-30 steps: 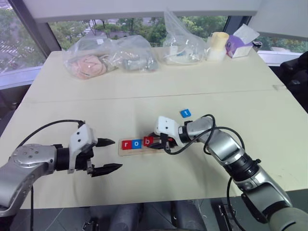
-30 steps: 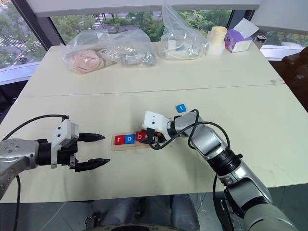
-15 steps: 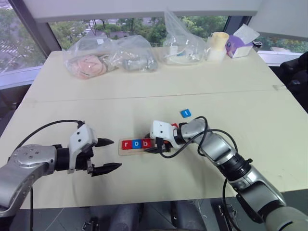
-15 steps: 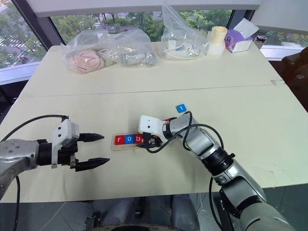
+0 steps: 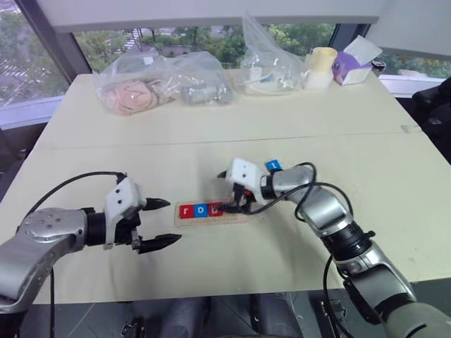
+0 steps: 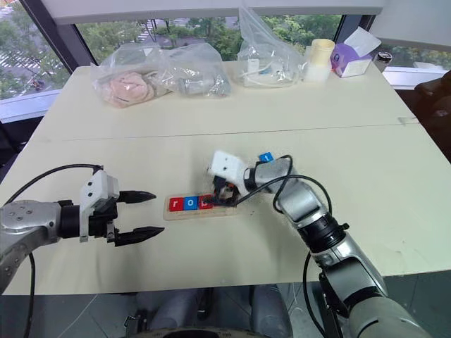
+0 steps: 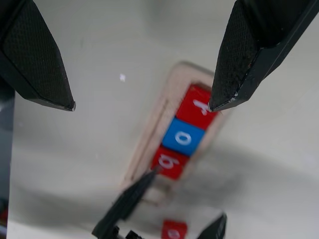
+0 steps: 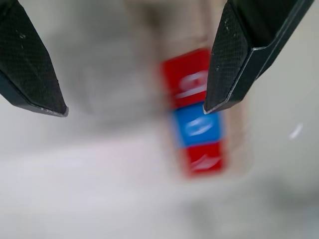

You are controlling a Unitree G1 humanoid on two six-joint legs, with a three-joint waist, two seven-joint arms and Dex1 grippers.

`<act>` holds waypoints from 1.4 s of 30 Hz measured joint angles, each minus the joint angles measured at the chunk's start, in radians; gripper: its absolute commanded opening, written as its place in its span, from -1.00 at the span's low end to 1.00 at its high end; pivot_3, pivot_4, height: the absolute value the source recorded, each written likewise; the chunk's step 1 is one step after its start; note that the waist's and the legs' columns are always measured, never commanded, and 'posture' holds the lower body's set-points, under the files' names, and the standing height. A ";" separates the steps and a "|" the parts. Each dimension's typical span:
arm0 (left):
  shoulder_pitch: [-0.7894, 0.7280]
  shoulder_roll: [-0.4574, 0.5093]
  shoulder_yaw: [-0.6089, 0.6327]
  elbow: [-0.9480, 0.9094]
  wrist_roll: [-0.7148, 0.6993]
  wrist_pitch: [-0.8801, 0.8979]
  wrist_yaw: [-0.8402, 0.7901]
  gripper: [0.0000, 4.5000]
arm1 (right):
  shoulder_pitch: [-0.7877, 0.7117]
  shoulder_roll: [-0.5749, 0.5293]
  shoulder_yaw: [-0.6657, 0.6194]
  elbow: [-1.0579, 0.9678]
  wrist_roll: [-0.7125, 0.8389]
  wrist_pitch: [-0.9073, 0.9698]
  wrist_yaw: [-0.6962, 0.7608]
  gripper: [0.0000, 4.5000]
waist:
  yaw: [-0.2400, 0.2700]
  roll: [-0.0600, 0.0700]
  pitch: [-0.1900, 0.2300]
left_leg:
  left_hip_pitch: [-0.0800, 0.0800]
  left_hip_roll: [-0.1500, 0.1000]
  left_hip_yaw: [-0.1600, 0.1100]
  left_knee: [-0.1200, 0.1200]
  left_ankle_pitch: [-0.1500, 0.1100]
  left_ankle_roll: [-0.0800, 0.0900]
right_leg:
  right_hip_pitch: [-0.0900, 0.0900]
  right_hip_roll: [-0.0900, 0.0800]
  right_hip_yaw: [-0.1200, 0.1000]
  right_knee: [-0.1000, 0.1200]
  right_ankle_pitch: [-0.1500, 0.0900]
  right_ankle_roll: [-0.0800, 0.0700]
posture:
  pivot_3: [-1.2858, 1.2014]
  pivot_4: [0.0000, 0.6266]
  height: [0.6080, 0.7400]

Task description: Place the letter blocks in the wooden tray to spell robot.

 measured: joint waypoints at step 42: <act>-0.244 -0.181 -0.262 0.081 0.131 -0.093 0.042 1.00 | 0.249 0.234 -0.251 -0.343 0.036 0.629 -0.733 -0.49 | -0.001 0.000 -0.001 | 0.001 0.001 0.001 0.000 0.001 0.000 | 0.000 0.002 0.002 0.002 0.002 0.002 | 0.03 -0.52 1.00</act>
